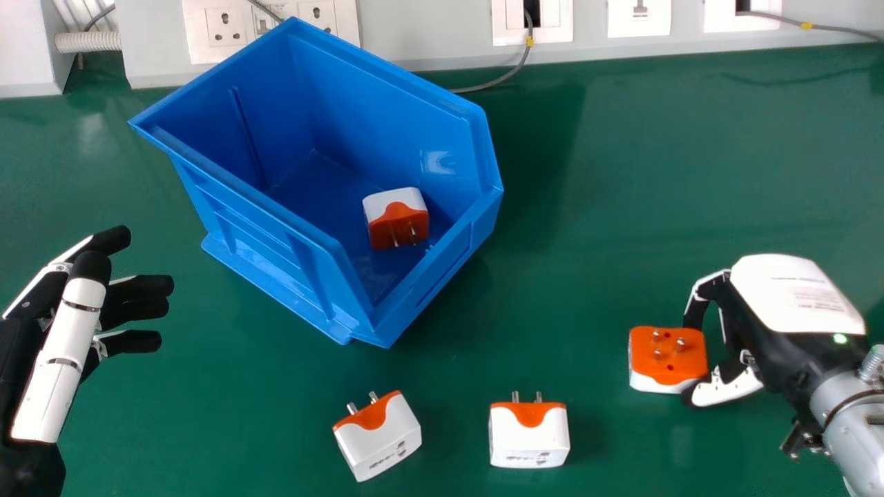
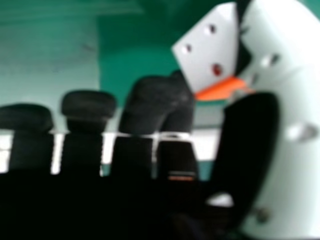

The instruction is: Pick all objects and put in blue box

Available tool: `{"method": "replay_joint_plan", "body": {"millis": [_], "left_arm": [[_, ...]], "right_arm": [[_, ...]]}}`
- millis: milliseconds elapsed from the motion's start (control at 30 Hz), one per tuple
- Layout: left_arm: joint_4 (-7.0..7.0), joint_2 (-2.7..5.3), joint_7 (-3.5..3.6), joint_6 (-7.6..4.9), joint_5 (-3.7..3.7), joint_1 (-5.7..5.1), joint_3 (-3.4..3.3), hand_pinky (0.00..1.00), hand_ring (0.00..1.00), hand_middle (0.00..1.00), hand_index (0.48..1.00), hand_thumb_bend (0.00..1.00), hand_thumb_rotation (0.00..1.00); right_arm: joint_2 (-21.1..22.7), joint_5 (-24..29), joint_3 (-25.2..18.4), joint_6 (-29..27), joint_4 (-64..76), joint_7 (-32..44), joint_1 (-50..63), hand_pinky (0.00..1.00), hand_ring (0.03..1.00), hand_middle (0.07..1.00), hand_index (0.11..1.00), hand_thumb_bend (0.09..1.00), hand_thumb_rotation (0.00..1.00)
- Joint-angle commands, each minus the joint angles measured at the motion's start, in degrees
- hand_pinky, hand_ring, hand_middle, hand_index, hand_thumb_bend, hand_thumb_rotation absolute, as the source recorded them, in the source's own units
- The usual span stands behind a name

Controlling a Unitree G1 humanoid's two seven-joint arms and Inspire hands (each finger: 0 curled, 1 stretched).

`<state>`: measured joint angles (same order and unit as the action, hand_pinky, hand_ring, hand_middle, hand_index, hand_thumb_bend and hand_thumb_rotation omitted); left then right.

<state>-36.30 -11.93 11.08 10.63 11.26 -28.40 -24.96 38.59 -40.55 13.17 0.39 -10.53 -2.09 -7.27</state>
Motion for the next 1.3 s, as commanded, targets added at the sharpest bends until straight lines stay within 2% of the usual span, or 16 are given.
{"method": "replay_joint_plan", "body": {"millis": [0,333,433,567,900,1267], "left_arm": [[-1.47,-0.5,0.1,-0.31,0.48,-0.26,-0.7,0.63,0.7,0.69,0.834,0.47,0.89],[-0.91,-0.6,0.25,-0.35,0.5,0.06,-0.89,0.62,0.7,0.69,0.834,0.47,0.89],[-1.02,-0.6,0.21,-0.27,0.43,0.16,-0.76,0.62,0.69,0.69,0.833,0.47,0.89],[-1.1,-0.63,0.28,-0.27,0.5,0.08,-0.96,0.62,0.69,0.69,0.832,0.47,0.89],[-1.15,-0.67,0.14,0.01,0.3,0.22,-0.8,0.62,0.69,0.69,0.832,0.47,0.89],[-1.46,-0.5,0.07,0.14,0.32,0.09,-0.67,0.62,0.69,0.69,0.832,0.47,0.89]], "right_arm": [[0.24,0.42,-1.94,0.06,2.67,-0.09,0.08,0.05,0.087,0.143,0.469,0.488,0.14],[-1.81,1.85,-3.28,-0.89,5.18,0.57,0.88,0.04,0.083,0.137,0.469,0.487,0.14],[-2.4,2.59,-3.51,-1.39,5.43,0.96,0.96,0.04,0.081,0.135,0.469,0.487,0.14],[-2.54,3.17,-3.7,-1.99,4.34,1.25,0.61,0.04,0.078,0.133,0.469,0.487,0.14],[-2.01,1.58,-3.41,-1.36,4.35,1.62,0.8,0.04,0.077,0.131,0.469,0.487,0.14],[-1.31,-3.07,-1.52,-0.54,0.78,1.02,0.21,0.04,0.083,0.137,0.469,0.49,0.14]]}}
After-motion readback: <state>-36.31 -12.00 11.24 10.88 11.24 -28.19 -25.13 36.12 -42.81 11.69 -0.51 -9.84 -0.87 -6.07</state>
